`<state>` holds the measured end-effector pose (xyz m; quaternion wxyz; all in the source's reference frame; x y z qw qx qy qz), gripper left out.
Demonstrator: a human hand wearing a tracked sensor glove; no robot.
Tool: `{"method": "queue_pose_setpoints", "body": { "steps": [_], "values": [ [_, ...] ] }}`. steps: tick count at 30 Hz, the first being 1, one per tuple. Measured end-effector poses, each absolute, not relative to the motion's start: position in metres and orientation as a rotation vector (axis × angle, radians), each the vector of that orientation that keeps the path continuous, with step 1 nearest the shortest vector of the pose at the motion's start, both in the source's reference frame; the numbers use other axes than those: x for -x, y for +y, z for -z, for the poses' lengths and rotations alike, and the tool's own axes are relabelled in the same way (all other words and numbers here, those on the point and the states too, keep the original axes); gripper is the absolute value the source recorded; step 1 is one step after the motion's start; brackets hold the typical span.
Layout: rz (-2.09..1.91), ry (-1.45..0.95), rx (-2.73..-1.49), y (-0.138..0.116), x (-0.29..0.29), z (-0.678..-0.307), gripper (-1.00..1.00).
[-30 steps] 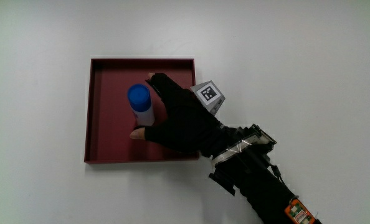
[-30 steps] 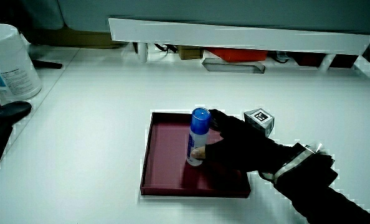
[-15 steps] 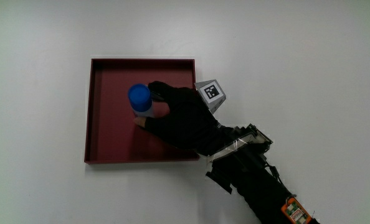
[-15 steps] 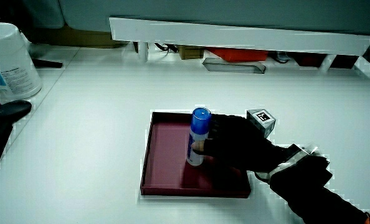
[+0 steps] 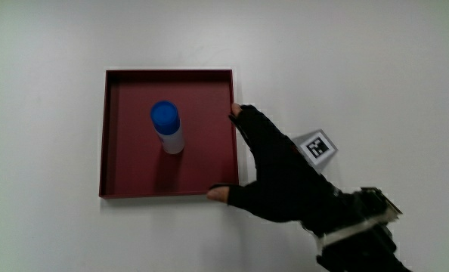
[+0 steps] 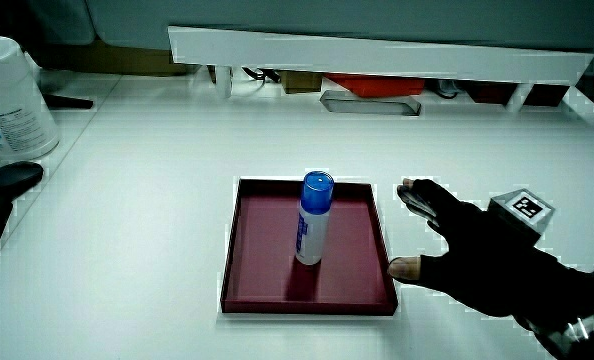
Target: Pick glue from plate
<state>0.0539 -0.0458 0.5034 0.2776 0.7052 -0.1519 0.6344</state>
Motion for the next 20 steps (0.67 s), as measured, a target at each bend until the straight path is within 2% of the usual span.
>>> {"method": "queue_pose_setpoints", "body": {
  "steps": [9,16,19,20],
  "values": [
    [-1.718,-0.407,-1.954,-0.044,-0.053,-0.502,1.0],
    [-1.745,-0.423,-1.981,-0.042,-0.054,-0.498,1.0],
    [-1.804,-0.44,-1.953,-0.043,-0.057,-0.491,1.0],
    [-1.786,-0.434,-1.982,-0.044,-0.06,-0.485,1.0]
  ]
}}
